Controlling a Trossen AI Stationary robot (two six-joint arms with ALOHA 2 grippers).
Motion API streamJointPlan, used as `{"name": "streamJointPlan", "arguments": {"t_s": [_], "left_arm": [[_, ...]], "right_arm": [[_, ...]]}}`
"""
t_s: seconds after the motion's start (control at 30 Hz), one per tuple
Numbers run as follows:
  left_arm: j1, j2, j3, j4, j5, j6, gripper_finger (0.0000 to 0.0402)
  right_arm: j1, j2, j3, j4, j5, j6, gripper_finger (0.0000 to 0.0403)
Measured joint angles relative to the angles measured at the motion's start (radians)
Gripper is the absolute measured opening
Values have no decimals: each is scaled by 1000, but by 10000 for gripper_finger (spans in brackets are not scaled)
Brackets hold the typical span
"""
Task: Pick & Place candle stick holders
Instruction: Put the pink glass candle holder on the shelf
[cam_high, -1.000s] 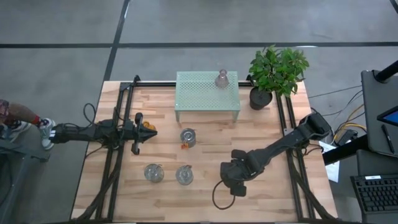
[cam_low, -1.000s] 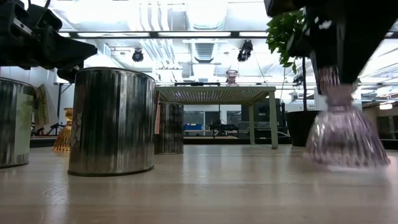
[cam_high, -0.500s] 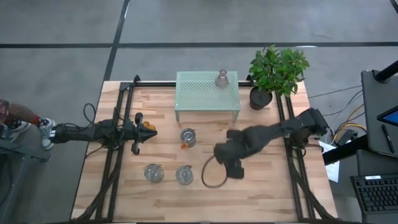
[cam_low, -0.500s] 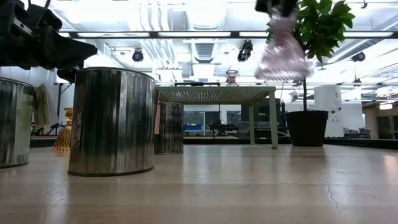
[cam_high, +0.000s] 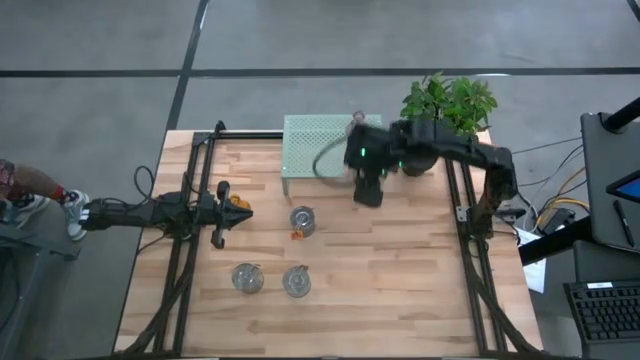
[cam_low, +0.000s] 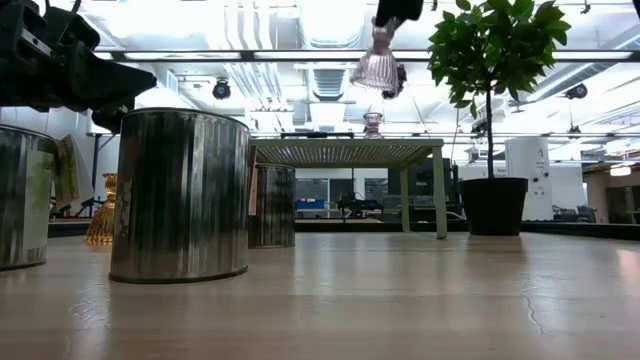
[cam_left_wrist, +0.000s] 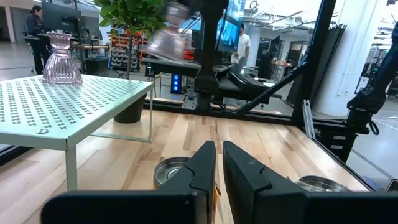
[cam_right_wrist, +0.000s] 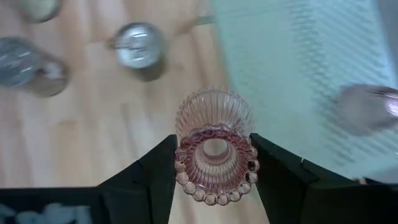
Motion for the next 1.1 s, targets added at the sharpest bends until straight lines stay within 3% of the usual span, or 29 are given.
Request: {"name": "streamJointPlan", "arguments": {"t_s": [0.2,0.4,1.1], "left_arm": [[0,0,0,0,0,0,35],[0,0,0,0,0,0,35],[0,0,0,0,0,0,35]], "right_arm": [[-148,0,-3,-9,-13,-34,182],[-224,6,-6,-5,-35,-61,182],[-283,6,-203,60,-29,-72,182]]}}
